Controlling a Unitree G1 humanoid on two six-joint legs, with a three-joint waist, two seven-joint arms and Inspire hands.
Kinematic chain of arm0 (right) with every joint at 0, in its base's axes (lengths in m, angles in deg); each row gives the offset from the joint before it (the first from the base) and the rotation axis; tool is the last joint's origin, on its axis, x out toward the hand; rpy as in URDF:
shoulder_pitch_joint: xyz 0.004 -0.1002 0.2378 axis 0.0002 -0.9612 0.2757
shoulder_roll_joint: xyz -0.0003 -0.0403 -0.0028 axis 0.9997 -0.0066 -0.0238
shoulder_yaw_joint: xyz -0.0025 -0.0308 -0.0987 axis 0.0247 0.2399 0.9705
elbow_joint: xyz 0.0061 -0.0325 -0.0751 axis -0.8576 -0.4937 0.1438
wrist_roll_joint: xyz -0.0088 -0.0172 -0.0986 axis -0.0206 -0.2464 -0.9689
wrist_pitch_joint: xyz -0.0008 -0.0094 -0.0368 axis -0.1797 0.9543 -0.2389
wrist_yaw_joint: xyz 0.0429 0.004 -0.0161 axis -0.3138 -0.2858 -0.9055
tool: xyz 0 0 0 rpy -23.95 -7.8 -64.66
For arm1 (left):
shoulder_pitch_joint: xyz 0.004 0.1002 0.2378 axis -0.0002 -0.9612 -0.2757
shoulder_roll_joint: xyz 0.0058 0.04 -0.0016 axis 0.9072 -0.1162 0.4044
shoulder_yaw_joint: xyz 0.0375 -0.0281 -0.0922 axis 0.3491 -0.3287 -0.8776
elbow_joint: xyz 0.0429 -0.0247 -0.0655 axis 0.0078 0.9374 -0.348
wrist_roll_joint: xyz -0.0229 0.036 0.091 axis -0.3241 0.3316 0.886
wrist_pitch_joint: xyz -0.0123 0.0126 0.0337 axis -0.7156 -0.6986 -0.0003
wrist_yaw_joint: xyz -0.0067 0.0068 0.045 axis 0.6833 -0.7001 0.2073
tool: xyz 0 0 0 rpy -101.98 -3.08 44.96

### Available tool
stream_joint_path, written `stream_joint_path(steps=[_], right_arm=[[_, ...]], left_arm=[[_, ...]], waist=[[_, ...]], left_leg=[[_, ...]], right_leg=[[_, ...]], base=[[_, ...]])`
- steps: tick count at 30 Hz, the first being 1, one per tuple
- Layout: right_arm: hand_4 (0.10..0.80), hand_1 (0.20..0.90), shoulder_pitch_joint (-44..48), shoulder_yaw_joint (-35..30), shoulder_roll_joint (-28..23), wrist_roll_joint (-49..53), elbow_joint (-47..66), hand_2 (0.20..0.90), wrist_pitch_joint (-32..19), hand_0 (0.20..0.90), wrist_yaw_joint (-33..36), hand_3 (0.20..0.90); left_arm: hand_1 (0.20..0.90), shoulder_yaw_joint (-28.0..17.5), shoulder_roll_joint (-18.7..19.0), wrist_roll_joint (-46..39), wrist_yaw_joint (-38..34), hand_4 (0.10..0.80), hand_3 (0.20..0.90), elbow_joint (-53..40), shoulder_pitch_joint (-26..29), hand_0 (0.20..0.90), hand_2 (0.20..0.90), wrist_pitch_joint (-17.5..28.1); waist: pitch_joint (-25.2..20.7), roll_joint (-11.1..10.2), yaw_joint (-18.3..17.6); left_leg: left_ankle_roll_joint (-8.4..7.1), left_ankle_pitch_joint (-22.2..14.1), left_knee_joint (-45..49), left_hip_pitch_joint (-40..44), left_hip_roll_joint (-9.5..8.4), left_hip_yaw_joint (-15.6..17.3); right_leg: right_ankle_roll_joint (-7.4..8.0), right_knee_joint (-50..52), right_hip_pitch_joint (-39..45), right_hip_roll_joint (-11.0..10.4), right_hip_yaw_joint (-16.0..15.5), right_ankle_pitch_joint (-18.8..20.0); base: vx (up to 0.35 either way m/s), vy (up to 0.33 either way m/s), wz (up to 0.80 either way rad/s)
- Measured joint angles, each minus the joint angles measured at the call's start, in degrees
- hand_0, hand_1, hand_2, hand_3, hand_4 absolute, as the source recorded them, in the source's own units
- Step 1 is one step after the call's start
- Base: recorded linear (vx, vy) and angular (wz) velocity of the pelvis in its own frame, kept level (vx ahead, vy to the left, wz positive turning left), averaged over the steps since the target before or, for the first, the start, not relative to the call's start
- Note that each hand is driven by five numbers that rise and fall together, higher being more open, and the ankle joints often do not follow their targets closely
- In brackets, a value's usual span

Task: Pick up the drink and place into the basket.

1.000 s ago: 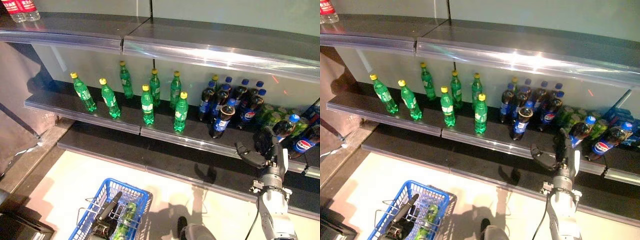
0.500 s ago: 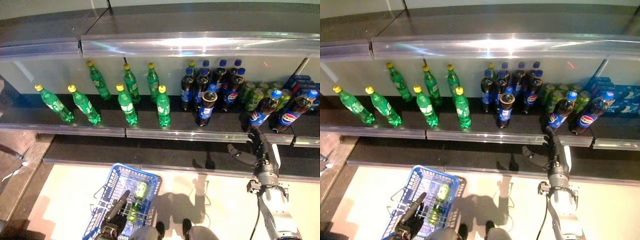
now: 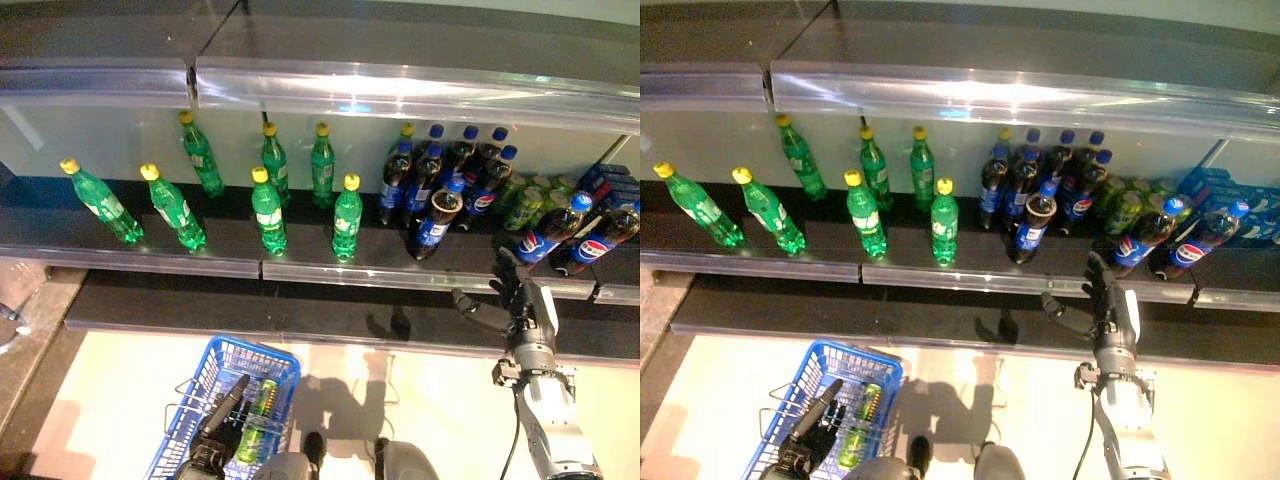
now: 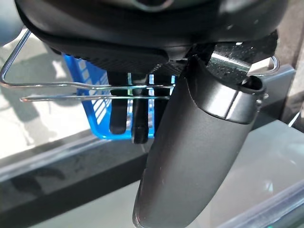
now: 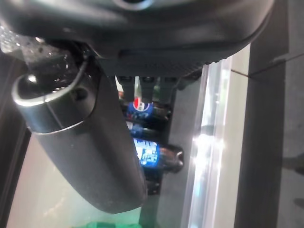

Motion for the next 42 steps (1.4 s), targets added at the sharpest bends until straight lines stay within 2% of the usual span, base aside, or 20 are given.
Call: stream_joint_path(steps=[2,3,4,5,6,7,8,10,13,17,20,21,23,28,35,36,42], right_arm=[[0.8,0.9,0.9,0.7,0.0,0.0,0.0,0.9,-0.1,0.9,0.4,0.9],[0.8,0.9,0.8,0.7,0.1,0.1,-0.9,0.9,-0.3,0.9,1.1,0.9],[0.8,0.9,0.8,0.7,0.2,0.1,-1.5,0.9,-0.3,0.9,1.3,0.9],[0.8,0.9,0.9,0.7,0.3,0.2,-3.7,0.9,-0.3,0.9,2.1,0.9],[0.8,0.9,0.9,0.7,0.4,0.2,-4.2,0.9,-0.3,0.9,2.4,0.9],[0.8,0.9,0.9,0.9,0.8,0.2,-5.2,0.9,-0.3,0.9,2.4,0.9],[0.8,0.9,0.9,0.9,1.0,0.2,-5.2,0.9,-0.2,0.9,2.4,0.9],[0.8,0.9,1.0,0.7,1.2,0.2,-5.2,0.9,-0.3,0.9,2.8,0.9],[0.8,0.9,1.7,0.5,1.1,0.2,-5.1,0.9,-0.3,0.9,3.4,0.9],[0.8,0.9,1.8,0.5,0.9,0.6,-5.1,0.9,-0.3,0.9,3.4,0.9],[0.8,0.9,2.2,0.6,0.9,0.6,-4.9,0.9,-0.3,0.9,3.3,0.9],[0.8,0.9,2.2,0.6,0.9,0.6,-4.9,0.9,-0.3,0.9,3.3,0.9],[0.8,0.9,2.2,0.6,1.0,0.6,-5.0,0.9,-0.3,0.9,3.3,0.9],[0.8,0.9,2.2,0.6,1.0,0.6,-5.0,0.9,-0.3,0.9,3.3,0.9],[0.8,0.9,3.8,0.5,0.9,0.7,-5.0,0.9,-1.5,0.9,5.0,0.9],[0.8,0.9,5.0,0.5,0.2,1.1,-5.0,0.9,-2.2,0.9,5.8,0.9],[0.8,0.9,12.6,-0.3,-1.7,2.5,-4.9,0.9,-5.5,0.9,9.9,0.9]], left_arm=[[0.3,0.0,0.6,-0.9,-0.1,0.1,0.2,0.0,0.3,0.3,0.3,0.8],[0.3,0.0,0.5,-0.9,-0.2,0.1,0.2,0.0,0.4,0.3,0.3,1.0],[0.3,0.0,0.4,-0.9,-0.2,0.1,0.2,0.0,0.4,0.3,0.3,1.0],[0.3,0.3,-0.1,-0.9,-0.2,0.1,0.2,0.0,0.4,0.3,0.3,1.0],[0.3,0.3,-0.3,-0.9,-0.2,0.1,0.2,0.0,0.4,0.3,0.3,1.0],[0.3,0.0,-0.4,-1.2,-0.2,0.1,0.2,-0.4,0.3,0.3,0.3,1.0],[0.3,-0.1,-0.3,-1.5,-0.3,0.1,0.2,-0.7,0.4,0.3,0.3,1.0],[0.3,0.0,-0.4,-1.8,-0.7,0.1,0.2,-1.7,0.8,0.3,0.3,1.1],[0.3,0.4,-0.7,-1.5,-1.0,0.1,0.2,-1.8,1.7,0.3,0.3,1.0],[0.3,1.9,-0.9,0.7,-1.0,0.1,0.2,-1.9,2.0,0.3,0.3,1.0],[0.3,2.5,-1.1,0.7,-1.0,0.1,0.2,-1.9,1.7,0.3,0.3,0.9],[0.3,2.5,-1.3,0.7,-1.0,0.1,0.2,-1.9,1.7,0.3,0.3,0.8],[0.3,2.5,-1.9,0.6,-1.0,0.1,0.2,-1.9,1.6,0.3,0.3,0.8],[0.3,2.5,-2.1,0.5,-0.9,0.1,0.2,-1.8,1.9,0.3,0.3,0.8],[0.3,2.5,-2.0,-0.4,-0.8,0.1,0.2,-1.3,2.0,0.3,0.3,1.0],[0.3,2.6,-2.0,-1.4,0.0,0.1,0.2,-1.3,2.5,0.3,0.3,1.3],[0.3,4.9,-1.3,-3.3,0.4,0.1,0.2,-3.1,7.5,0.3,0.3,3.3]], waist=[[1.2,-0.7,-1.2],[1.5,-1.2,-1.9],[1.6,-1.5,-1.9],[1.7,-1.5,-1.8],[1.8,-1.3,-1.5],[1.9,-0.8,-0.8],[1.9,-0.7,-0.6],[1.9,-0.7,-0.9],[1.8,-0.6,-0.9],[2.1,0.1,-1.1],[2.2,0.9,-0.9],[2.1,1.3,-0.9],[2.1,1.5,-1.0],[2.1,1.6,-1.0],[2.6,2.1,-1.0],[3.3,2.3,-1.1],[10.2,3.0,-1.0]], left_leg=[[-0.33,0.1,0.3,-1.0,0.03,-1.4],[-1.77,-0.2,1.4,-1.7,-0.39,-3.2],[-2.15,-0.6,1.9,-1.7,-0.72,-3.7],[-3.46,-1.9,3.3,-2.0,-0.64,-5.3],[-3.87,-2.2,3.6,-2.0,-0.27,-5.4],[-4.92,-2.9,4.4,-2.5,1.06,-5.5],[-5.09,-3.1,4.4,-3.2,1.89,-5.9],[-5.33,-3.1,3.9,-3.6,3.43,-7.1],[-5.34,-3.1,3.4,-3.7,4.37,-7.6],[-5.49,-2.9,3.2,-3.9,5.82,-6.3],[-5.68,-2.9,2.8,-3.6,5.5,-6.3],[-6.78,-2.3,2.3,-3.5,5.43,-6.3],[-7.91,-1.4,1.0,-2.6,5.06,-6.3],[-7.13,-1.0,-0.1,-1.1,4.65,-6.3],[-6.81,-1.1,0.7,-2.0,3.89,-6.3],[-6.55,-1.4,2.9,-4.3,3.68,-5.2],[-6.55,-3.5,12.0,-13.3,1.79,-4.7]], right_leg=[[1.43,-1.5,-3.5,1.3,1.1,3.1],[1.25,-3.7,-3.6,1.9,2.1,5.7],[0.99,-4.3,-3.3,1.8,2.5,6.9],[-0.92,-4.6,-2.3,2.5,2.5,10.4],[-1.4,-4.6,-2.1,3.0,2.3,10.4],[-1.83,-5.1,-1.9,4.3,1.0,10.2],[-2.13,-5.2,-1.9,4.7,0.7,10.3],[-3.85,-6.0,-1.2,5.7,-2.0,10.1],[-6.09,-6.4,-0.8,6.2,-3.9,10.0],[-7.37,-7.0,0.4,6.1,-6.9,9.2],[-7.46,-7.0,0.7,5.7,-6.9,9.1],[-7.43,-7.0,0.8,5.6,-6.9,9.1],[-6.98,-7.1,1.1,5.1,-6.8,9.0],[-5.98,-8.1,2.6,4.7,-6.8,8.9],[-5.57,-7.7,2.0,4.0,-7.0,8.7],[-5.49,-6.0,0.0,3.6,-7.0,8.3],[-5.77,2.6,-8.7,1.9,-6.5,7.0]], base=[[0.155,-0.254,0.46],[0.136,-0.243,0.66],[0.138,-0.25,0.82],[0.08,-0.139,0.47],[0.134,-0.223,0.41],[0.105,-0.17,0.15],[0.124,-0.215,0.37],[0.07,-0.155,0.49],[0.035,-0.111,0.27],[0.021,-0.036,0.35],[0.095,0.037,0.08],[0.081,0.035,0.04],[0.045,0.018,0.03],[-0.011,0.023,0.05],[-0.038,0.027,0.03],[-0.176,0.016,0.07],[-0.133,0.011,0.03]])
